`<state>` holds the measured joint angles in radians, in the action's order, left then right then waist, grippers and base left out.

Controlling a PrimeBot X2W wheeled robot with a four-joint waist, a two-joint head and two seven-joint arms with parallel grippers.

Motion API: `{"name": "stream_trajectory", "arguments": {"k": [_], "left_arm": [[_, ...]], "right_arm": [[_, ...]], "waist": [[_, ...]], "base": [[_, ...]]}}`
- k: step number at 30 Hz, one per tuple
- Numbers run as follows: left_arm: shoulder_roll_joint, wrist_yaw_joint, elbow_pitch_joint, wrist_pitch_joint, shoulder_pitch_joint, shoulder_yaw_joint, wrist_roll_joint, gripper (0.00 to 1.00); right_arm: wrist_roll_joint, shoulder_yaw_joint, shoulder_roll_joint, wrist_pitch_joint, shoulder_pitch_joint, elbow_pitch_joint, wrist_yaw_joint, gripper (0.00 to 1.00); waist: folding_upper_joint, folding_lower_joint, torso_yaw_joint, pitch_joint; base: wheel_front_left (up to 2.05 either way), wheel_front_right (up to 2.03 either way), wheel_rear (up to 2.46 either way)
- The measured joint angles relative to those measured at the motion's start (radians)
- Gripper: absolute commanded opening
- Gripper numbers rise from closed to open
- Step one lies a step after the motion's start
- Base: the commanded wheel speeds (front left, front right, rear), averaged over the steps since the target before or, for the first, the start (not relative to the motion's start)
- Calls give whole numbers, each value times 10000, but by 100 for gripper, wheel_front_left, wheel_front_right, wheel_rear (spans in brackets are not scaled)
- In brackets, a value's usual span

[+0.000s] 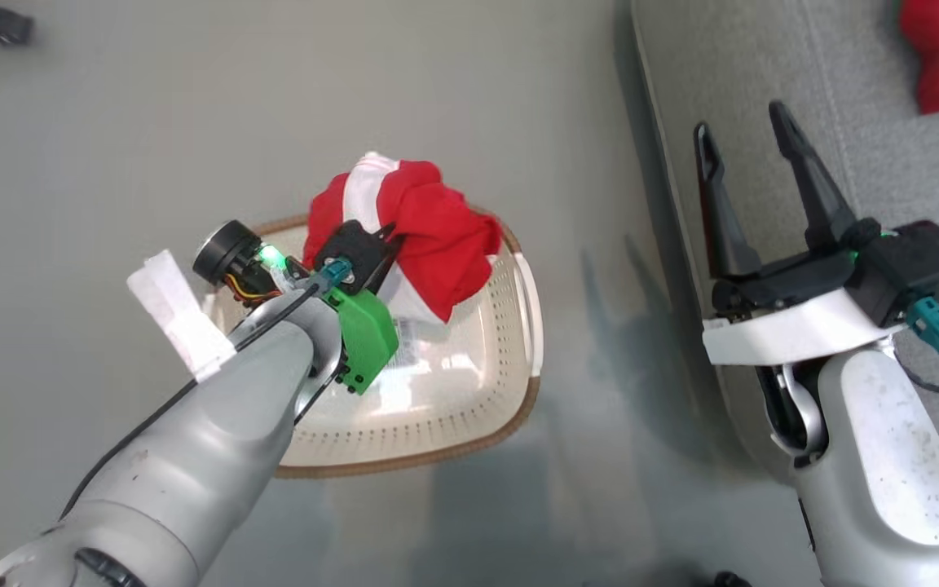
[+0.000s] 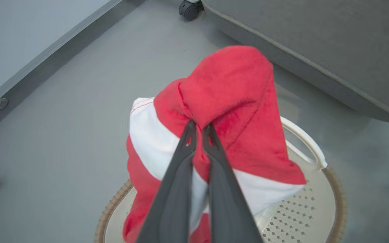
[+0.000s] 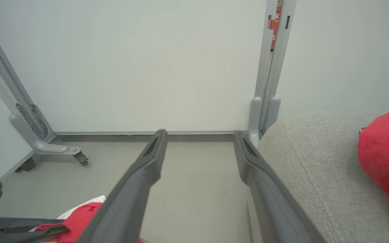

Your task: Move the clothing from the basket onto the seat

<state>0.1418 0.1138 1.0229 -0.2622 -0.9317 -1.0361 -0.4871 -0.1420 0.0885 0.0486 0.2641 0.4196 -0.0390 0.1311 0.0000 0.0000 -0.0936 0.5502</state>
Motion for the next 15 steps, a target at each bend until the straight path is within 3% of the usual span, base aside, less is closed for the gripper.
{"name": "stream_trajectory", "arguments": {"k": [7,15], "left_arm": [[483,-265,-1969,0,747,1198,186,0],[552,-351,-3962,0,1509,2598,631,0]], "right_arm": [[-42,-144,2,0,-650,-190,0,100],[-174,-205,2,0,-1169,-311,0,100]], "waist": [[0,0,264,-1143],[0,0,437,-2256]], "base": [[0,0,0],[0,0,0]]}}
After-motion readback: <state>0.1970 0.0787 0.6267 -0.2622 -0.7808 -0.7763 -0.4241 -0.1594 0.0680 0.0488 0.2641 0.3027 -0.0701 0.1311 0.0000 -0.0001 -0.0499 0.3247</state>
